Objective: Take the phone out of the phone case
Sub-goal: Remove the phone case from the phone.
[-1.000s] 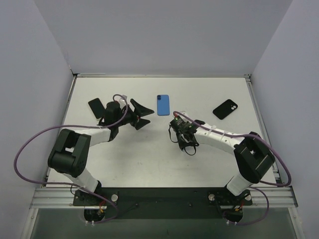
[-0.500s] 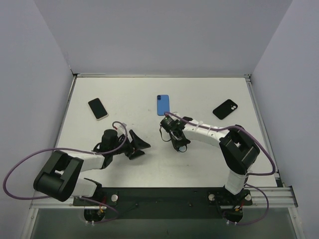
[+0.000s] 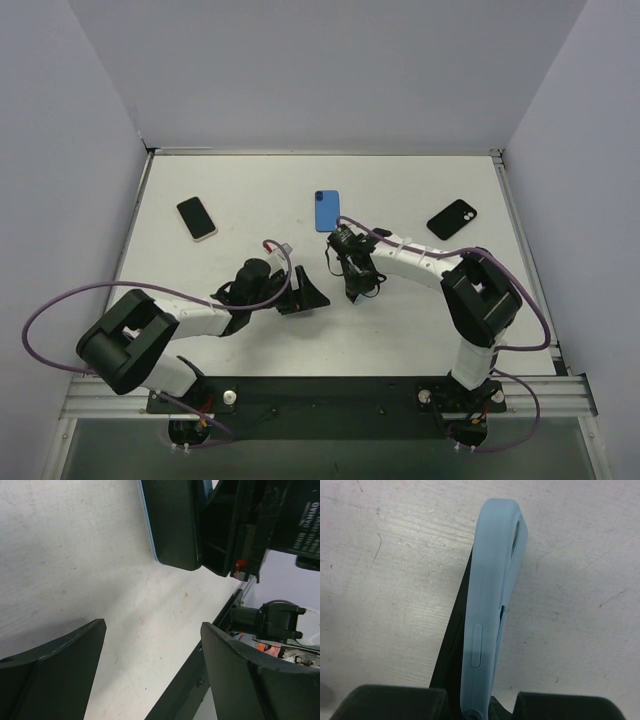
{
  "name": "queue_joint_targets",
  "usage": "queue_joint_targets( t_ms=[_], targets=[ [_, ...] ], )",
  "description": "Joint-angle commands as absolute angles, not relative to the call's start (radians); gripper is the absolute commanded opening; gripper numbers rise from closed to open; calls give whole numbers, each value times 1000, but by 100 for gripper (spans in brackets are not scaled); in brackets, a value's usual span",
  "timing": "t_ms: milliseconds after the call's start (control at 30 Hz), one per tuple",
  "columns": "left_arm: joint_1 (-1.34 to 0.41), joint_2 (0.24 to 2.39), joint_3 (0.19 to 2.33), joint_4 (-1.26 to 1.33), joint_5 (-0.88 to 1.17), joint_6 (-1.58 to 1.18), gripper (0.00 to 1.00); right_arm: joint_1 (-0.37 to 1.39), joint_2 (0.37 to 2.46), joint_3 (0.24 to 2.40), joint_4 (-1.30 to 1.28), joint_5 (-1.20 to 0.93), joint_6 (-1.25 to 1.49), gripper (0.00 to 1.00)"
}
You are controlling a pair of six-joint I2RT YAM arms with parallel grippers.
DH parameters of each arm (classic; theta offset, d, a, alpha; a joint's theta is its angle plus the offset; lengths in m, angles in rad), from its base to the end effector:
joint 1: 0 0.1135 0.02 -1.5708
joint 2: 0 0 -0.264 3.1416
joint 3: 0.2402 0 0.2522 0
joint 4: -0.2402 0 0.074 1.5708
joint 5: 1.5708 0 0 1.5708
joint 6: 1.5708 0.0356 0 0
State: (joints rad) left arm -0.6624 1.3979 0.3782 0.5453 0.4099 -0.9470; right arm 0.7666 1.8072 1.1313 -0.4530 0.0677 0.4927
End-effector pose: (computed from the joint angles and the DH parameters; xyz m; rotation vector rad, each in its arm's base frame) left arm 0.1875 -0.1642 0.1476 -0.0372 2.3188 -1.3439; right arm 0.2590 0.2461 0.1647 -0.3522 2.7083 0.2865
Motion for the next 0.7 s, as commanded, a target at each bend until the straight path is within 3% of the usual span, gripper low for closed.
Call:
queue_joint_targets(
  t_ms=[0,667],
  targets=[
    [-712,1489,472,586,345,-899,87,782,2020,1060,-184,-316,523,0],
    [-793,1620,615,571,235,-911,84,773,2066,1054,-140,-403,532,0]
  ],
)
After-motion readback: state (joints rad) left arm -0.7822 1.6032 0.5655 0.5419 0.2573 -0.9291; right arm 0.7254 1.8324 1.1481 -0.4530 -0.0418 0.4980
